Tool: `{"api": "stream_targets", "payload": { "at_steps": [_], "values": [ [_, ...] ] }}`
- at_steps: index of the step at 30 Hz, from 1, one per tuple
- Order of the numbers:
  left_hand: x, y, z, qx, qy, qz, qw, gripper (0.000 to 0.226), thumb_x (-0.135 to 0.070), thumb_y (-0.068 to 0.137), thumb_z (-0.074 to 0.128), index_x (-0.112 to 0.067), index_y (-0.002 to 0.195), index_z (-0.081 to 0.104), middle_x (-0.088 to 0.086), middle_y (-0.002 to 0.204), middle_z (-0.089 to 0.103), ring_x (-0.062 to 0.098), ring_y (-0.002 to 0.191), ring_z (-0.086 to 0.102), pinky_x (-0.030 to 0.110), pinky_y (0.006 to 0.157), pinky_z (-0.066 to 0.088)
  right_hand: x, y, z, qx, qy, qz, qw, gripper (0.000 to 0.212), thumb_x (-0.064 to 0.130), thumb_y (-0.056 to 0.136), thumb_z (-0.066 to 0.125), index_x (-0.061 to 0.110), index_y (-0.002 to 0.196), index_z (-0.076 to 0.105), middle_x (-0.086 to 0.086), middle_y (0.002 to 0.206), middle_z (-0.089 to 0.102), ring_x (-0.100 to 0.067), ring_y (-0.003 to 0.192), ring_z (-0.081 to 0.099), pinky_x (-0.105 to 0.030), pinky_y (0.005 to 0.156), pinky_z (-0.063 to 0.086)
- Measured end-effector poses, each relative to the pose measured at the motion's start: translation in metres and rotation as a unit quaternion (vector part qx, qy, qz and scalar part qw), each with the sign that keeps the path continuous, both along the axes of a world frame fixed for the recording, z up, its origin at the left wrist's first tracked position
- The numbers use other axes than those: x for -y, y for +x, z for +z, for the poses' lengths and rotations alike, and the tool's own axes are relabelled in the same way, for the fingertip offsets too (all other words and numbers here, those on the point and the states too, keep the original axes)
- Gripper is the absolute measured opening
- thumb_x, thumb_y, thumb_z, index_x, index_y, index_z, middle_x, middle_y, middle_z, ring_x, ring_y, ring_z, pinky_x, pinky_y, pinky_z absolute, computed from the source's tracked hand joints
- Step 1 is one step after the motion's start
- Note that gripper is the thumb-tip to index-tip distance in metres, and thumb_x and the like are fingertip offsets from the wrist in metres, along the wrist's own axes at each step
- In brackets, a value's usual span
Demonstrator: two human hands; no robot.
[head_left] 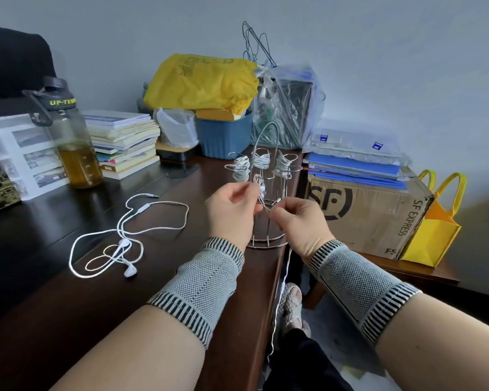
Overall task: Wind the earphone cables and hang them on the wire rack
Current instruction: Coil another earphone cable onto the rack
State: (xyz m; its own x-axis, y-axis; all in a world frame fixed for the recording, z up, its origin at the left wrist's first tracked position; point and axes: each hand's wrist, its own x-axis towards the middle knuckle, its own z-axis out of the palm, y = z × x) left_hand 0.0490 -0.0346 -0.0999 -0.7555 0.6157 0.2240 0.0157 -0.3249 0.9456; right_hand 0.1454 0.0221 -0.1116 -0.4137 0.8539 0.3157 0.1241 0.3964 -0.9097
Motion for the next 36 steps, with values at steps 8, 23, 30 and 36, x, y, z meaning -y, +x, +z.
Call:
{"api": "stream_targets", "payload": {
  "at_steps": [8, 23, 30, 36],
  "values": [
    [-0.002, -0.002, -0.001, 0.015, -0.047, 0.017, 0.999, 0.027, -0.026, 0.086, 0.072, -0.018, 0.06, 0.066, -0.012, 0.045, 0.053, 0.003, 0.039, 0.042, 0.02, 0.049, 0.043, -0.002, 0.003, -0.001, -0.018, -0.03, 0.028, 0.999, 0.032, 0.006, 0.081, 0.06, 0.016, 0.051, 0.056, 0.0, 0.047, 0.046, -0.008, 0.043, 0.038, -0.019, 0.045, 0.034],
    [-0.005, 0.001, -0.003, 0.057, 0.013, -0.029, 0.998, 0.005, -0.013, 0.088, 0.071, -0.012, 0.092, 0.072, -0.013, 0.052, 0.057, 0.0, 0.043, 0.043, 0.013, 0.046, 0.037, -0.004, 0.006, 0.011, 0.024, -0.028, -0.008, 0.999, 0.022, 0.012, 0.082, 0.063, 0.001, 0.063, 0.065, 0.0, 0.047, 0.048, -0.009, 0.041, 0.037, -0.02, 0.045, 0.033],
    [-0.003, 0.003, -0.002, 0.037, 0.005, -0.031, 0.999, 0.004, -0.012, 0.087, 0.071, -0.013, 0.09, 0.072, -0.012, 0.048, 0.055, 0.0, 0.043, 0.048, 0.017, 0.04, 0.038, -0.005, 0.007, 0.022, 0.018, 0.005, -0.03, 0.999, 0.029, 0.021, 0.085, 0.067, 0.009, 0.059, 0.064, 0.01, 0.041, 0.041, -0.006, 0.041, 0.033, -0.022, 0.049, 0.033],
    [-0.003, 0.003, 0.0, 0.026, 0.013, -0.024, 0.999, 0.01, -0.008, 0.085, 0.072, -0.018, 0.084, 0.072, -0.012, 0.055, 0.062, -0.002, 0.048, 0.055, 0.016, 0.045, 0.044, -0.002, 0.008, 0.03, 0.02, 0.019, -0.044, 0.999, 0.029, 0.019, 0.087, 0.064, 0.013, 0.058, 0.06, 0.014, 0.033, 0.036, -0.003, 0.034, 0.031, -0.017, 0.042, 0.031]
  ]
}}
